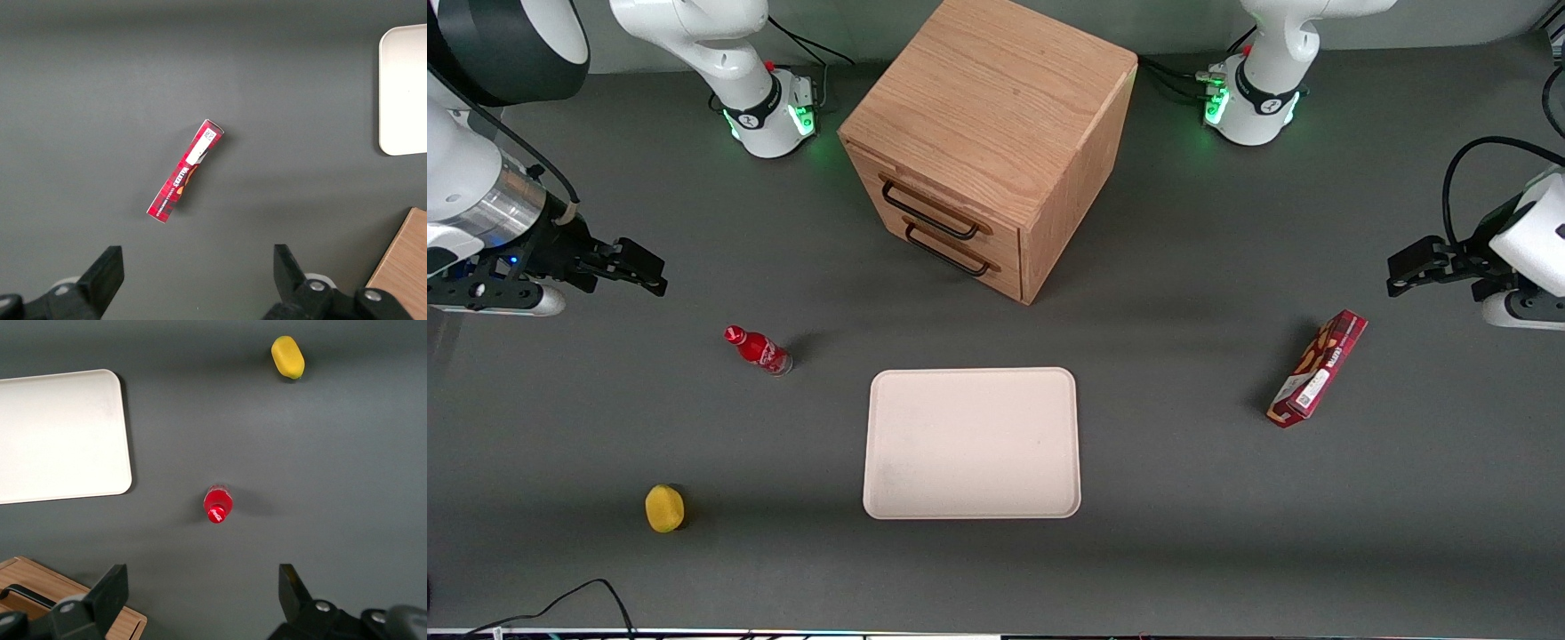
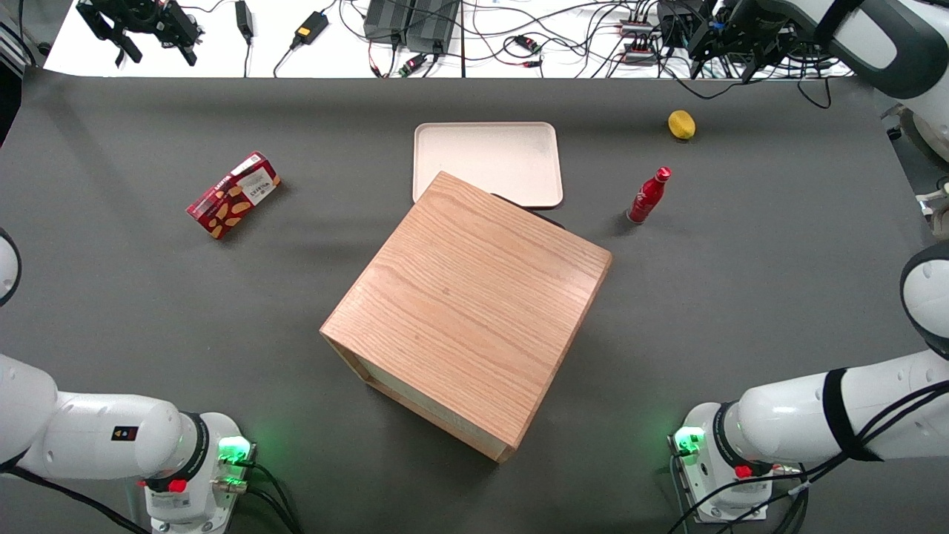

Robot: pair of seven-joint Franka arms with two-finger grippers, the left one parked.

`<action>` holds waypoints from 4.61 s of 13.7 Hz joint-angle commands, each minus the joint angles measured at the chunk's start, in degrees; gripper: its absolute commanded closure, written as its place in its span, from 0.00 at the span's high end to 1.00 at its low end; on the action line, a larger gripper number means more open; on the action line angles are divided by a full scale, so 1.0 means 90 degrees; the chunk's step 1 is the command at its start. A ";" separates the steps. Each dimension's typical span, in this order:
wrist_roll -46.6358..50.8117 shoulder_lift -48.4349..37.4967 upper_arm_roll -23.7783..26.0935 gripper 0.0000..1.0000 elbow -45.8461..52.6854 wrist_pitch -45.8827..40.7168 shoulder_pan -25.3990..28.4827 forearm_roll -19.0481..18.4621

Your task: Open upper drawer

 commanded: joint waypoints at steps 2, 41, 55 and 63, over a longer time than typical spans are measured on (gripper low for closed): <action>-0.0127 0.0043 -0.0035 1.00 0.0120 -0.0142 0.0026 -0.0101; -0.3702 0.1586 0.2806 1.00 -0.0817 0.0580 0.0241 0.1754; -0.3721 0.1722 0.2982 1.00 -0.1247 0.1224 0.0221 0.1774; -0.3945 0.2181 0.2778 1.00 -0.0838 0.1293 0.0143 0.1237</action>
